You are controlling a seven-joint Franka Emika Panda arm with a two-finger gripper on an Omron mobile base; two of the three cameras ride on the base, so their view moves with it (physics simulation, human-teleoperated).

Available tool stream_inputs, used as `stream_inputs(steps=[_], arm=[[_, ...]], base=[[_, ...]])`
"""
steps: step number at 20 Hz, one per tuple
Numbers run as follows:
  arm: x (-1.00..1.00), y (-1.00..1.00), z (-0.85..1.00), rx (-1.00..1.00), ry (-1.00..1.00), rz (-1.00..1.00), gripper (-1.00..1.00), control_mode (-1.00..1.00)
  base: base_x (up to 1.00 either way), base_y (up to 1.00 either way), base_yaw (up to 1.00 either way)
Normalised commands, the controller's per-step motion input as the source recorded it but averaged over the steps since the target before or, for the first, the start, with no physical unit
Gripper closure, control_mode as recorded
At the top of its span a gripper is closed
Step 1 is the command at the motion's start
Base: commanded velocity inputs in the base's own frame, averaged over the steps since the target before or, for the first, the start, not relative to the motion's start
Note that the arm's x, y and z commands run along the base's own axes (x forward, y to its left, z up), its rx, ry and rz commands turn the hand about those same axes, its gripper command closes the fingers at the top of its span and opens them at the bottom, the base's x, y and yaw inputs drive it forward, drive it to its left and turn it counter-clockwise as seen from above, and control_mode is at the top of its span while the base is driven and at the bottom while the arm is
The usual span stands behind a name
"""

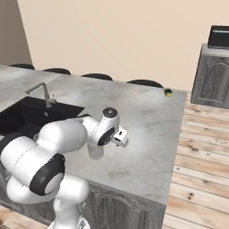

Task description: Move the glass cup from next to the sink to the open cabinet. Then, move the bowl with the garlic to the fridge to clear the area for faucet cleaning.

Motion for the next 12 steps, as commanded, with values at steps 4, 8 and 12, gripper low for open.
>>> stream_inputs(steps=[4, 8, 12], arm=[[0.0, 0.1, 0.0, 0.0, 0.0, 0.0, -1.0, -1.0], [0.0, 0.0, 0.25, 0.03, 0.0, 0.0, -1.0, -1.0], [0.03, 0.0, 0.37, 0.06, 0.0, 0.0, -1.0, -1.0]], base=[[0.0, 0.0, 0.0], [0.0, 0.0, 0.0], [0.0, 0.0, 0.0]])
